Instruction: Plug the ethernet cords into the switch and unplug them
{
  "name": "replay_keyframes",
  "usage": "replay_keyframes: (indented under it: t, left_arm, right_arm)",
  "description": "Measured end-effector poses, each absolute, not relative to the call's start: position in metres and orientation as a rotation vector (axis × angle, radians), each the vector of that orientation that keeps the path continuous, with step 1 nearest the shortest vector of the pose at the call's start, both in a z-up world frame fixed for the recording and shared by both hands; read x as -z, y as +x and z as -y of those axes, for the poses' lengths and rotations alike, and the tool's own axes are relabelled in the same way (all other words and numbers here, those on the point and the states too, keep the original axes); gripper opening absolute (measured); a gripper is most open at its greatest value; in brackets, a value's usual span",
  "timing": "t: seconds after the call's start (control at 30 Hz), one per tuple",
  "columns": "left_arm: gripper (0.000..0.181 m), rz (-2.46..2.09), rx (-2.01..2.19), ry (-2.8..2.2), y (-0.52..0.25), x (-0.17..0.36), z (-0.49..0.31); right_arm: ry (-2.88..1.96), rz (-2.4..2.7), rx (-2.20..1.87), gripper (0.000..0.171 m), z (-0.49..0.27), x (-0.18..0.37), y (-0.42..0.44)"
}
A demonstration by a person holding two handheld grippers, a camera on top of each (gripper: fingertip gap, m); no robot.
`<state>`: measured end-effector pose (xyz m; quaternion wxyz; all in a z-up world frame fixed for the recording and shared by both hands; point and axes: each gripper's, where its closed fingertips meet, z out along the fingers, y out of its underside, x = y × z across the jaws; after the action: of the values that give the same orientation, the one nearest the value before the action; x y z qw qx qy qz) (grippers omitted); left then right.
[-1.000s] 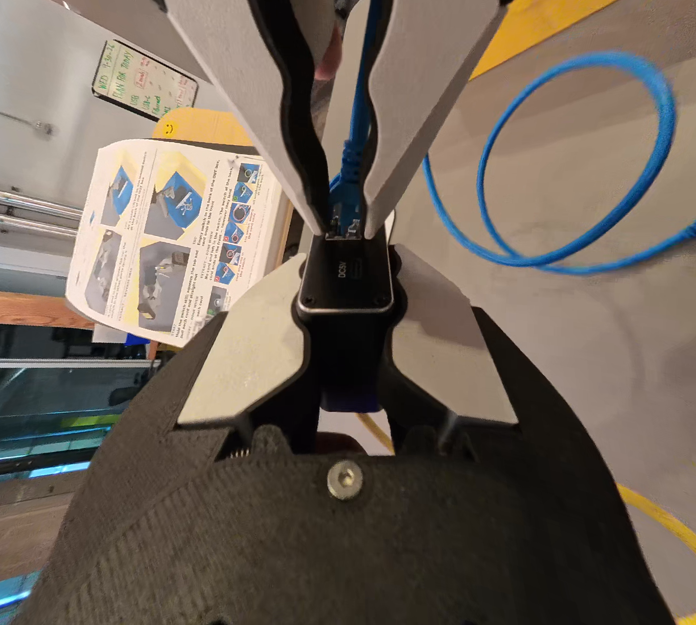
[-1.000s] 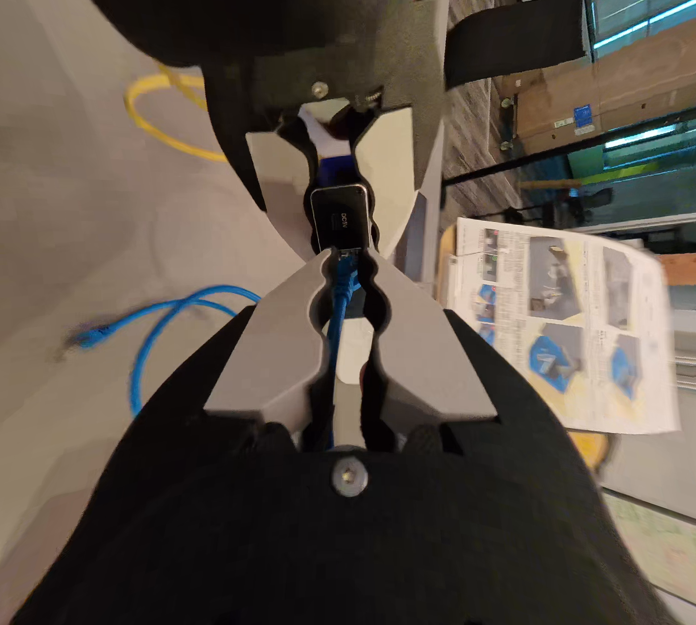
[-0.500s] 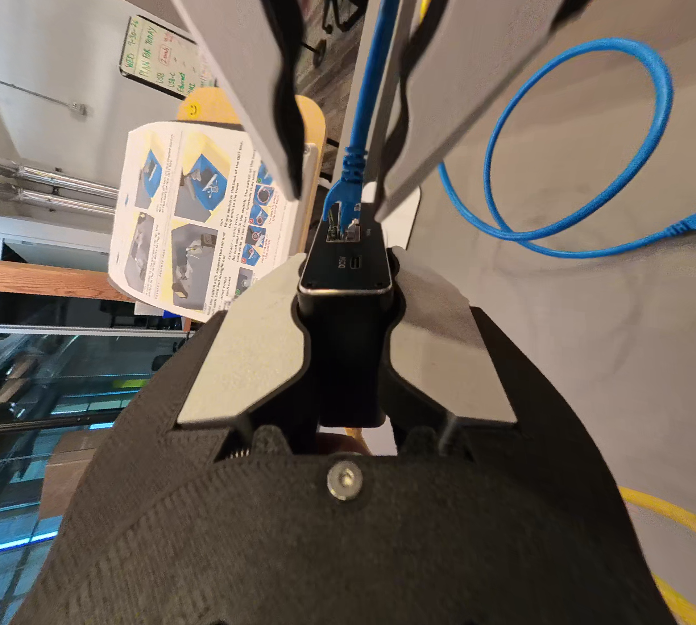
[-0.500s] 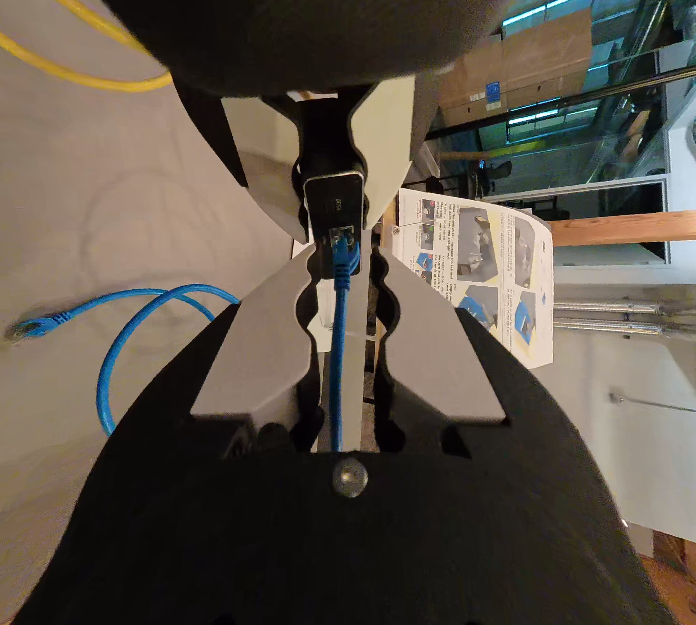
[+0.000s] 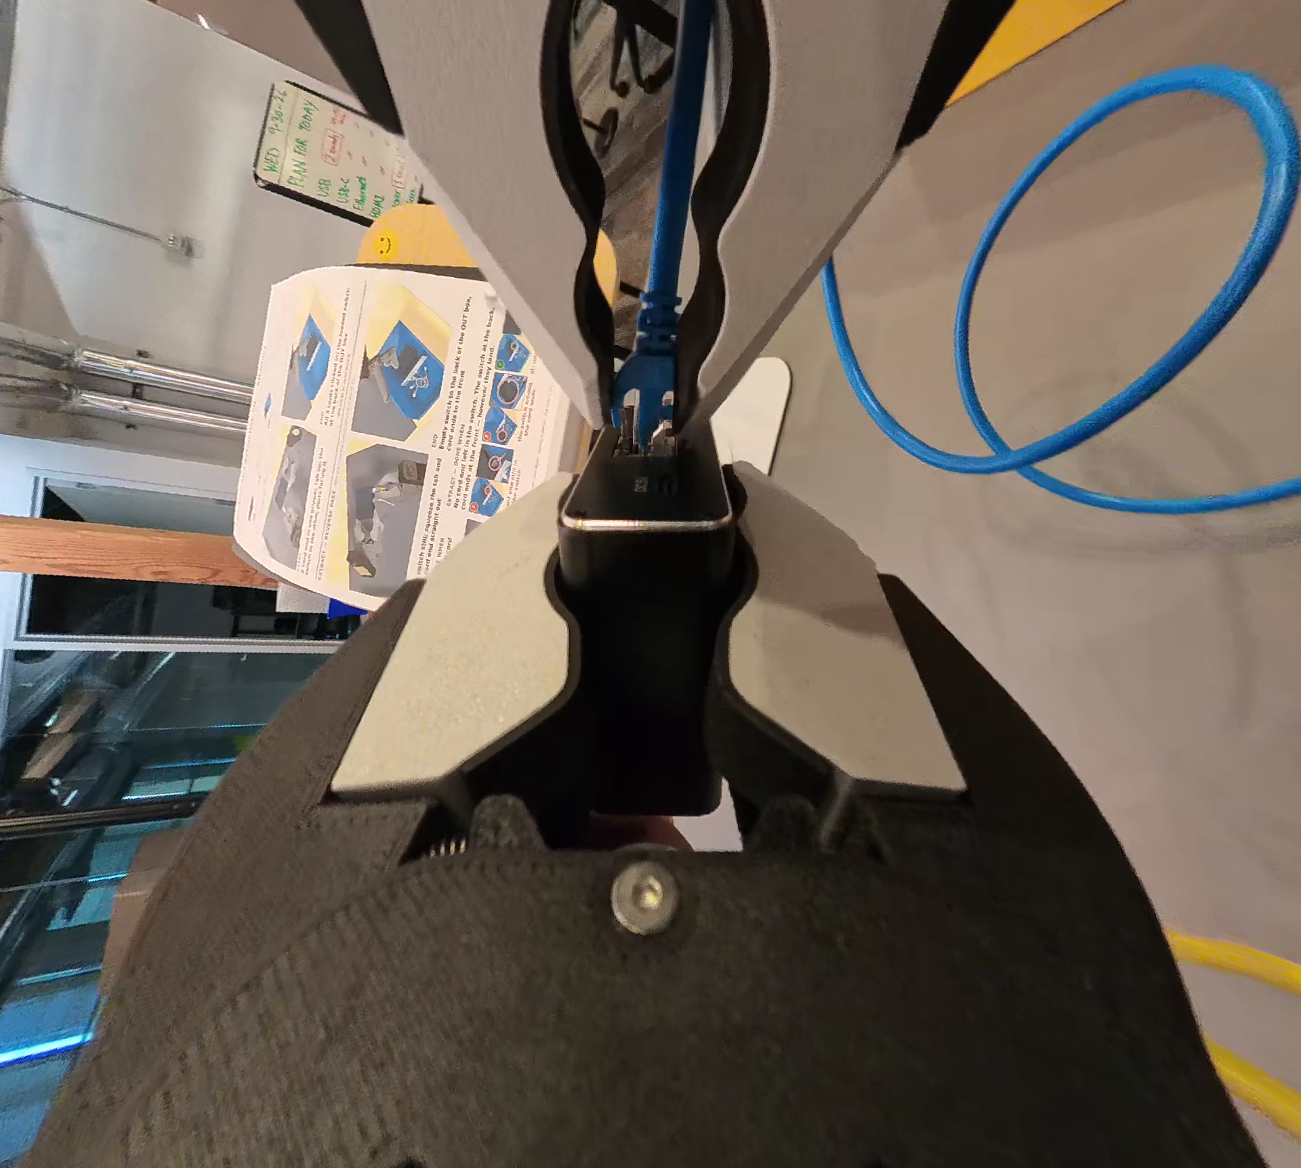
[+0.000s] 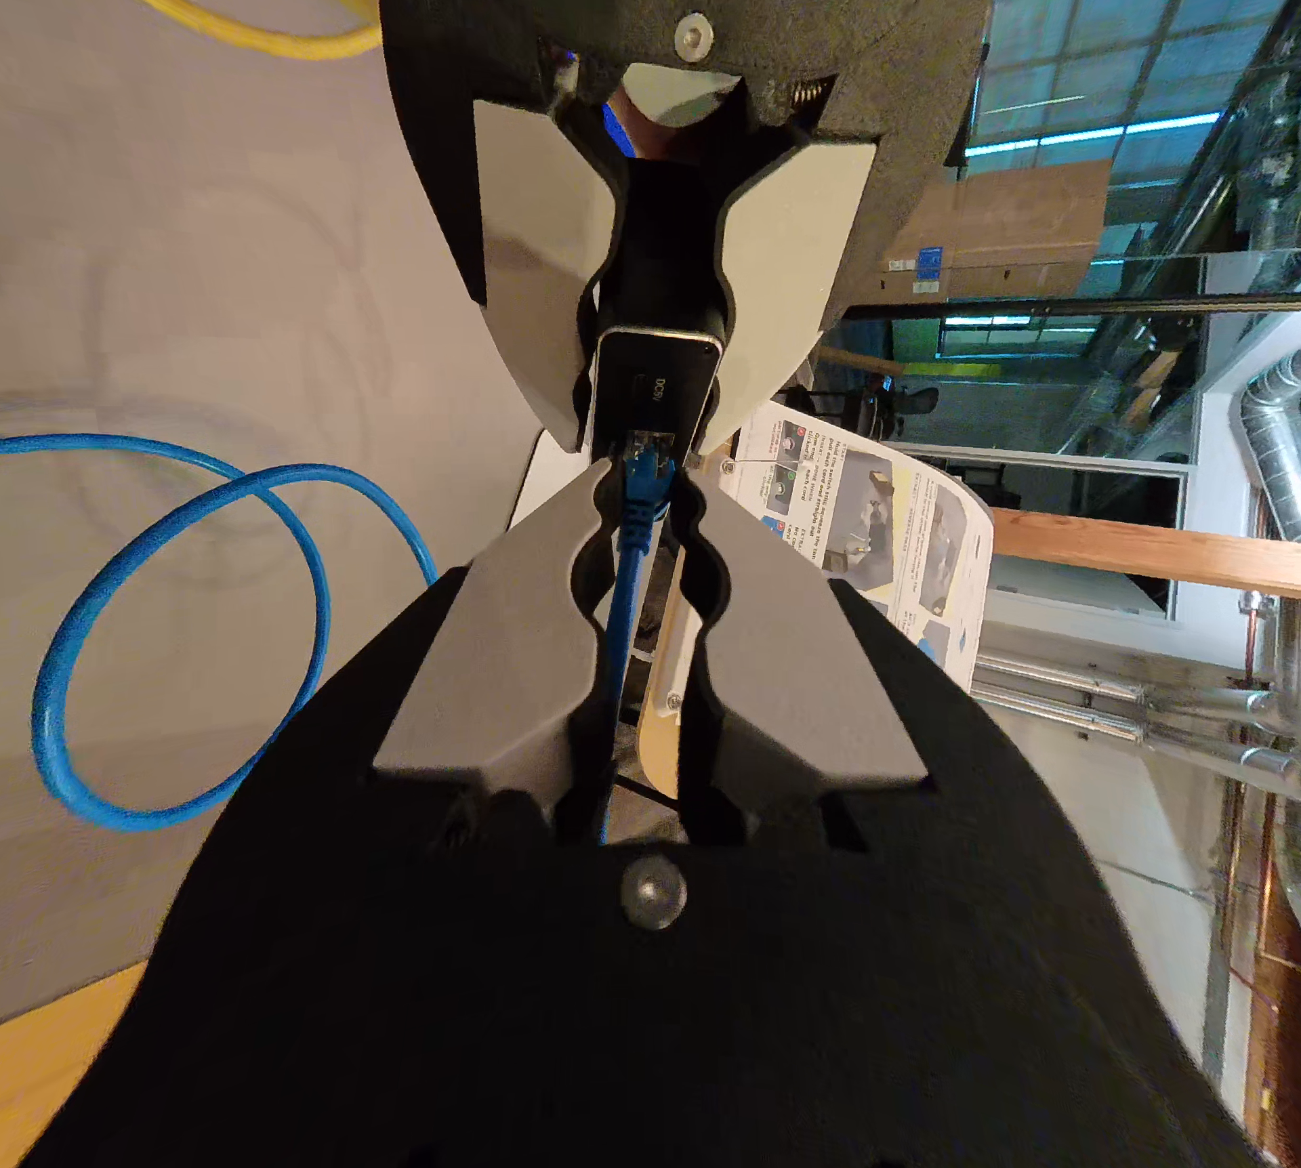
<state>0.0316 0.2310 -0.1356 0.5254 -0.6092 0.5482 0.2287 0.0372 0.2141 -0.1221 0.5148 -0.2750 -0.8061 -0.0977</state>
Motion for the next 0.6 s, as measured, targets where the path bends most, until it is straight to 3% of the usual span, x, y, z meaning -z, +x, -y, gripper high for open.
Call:
replay_keyframes:
  t: [0.6]
  left_arm:
    - [0.036,-1.343,-0.417,-1.446,0.045,0.152,-0.234]
  right_arm:
    - [-0.76,2.05,0.236,0.007,-0.21,0.138,0.05]
